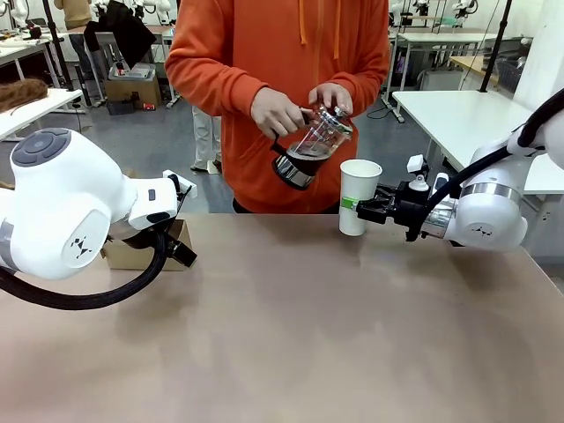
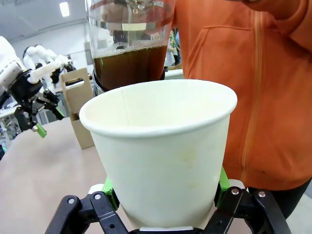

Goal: Pour a drink into a cup and package it in a carrier.
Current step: When a person places the Paper Cup Lid on the 600 ml Paper Cup , lift the 600 ml Paper Cup.

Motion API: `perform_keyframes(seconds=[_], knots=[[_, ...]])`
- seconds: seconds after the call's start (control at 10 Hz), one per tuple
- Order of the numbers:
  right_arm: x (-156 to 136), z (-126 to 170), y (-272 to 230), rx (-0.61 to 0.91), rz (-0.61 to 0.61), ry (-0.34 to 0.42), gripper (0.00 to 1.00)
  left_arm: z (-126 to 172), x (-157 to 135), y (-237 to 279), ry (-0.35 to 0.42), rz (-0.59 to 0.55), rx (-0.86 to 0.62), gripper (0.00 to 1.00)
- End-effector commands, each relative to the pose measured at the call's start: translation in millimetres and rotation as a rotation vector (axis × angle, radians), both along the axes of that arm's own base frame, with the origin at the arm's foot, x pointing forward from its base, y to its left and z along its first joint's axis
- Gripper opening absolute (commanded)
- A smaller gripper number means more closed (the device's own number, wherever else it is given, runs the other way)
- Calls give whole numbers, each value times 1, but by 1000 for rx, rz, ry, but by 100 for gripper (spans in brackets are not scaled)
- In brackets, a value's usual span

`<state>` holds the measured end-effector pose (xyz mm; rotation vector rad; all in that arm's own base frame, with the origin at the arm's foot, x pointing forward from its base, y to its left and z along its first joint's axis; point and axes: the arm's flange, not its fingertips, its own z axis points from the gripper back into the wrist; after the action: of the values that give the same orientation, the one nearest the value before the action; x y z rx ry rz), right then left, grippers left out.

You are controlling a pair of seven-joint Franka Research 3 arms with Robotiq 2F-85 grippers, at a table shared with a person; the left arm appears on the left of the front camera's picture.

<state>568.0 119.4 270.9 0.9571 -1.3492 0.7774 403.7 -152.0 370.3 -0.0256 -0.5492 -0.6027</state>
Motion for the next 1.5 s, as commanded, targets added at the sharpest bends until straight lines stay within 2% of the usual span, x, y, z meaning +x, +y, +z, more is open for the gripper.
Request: perform_keyframes(seconds=[0.0,1.4], knots=[[0,0,1,-6,-6,-5,85,0,0,0,0,0,-2,100],[0,0,1,-6,-6,-5,85,0,0,0,0,0,-2,100]])
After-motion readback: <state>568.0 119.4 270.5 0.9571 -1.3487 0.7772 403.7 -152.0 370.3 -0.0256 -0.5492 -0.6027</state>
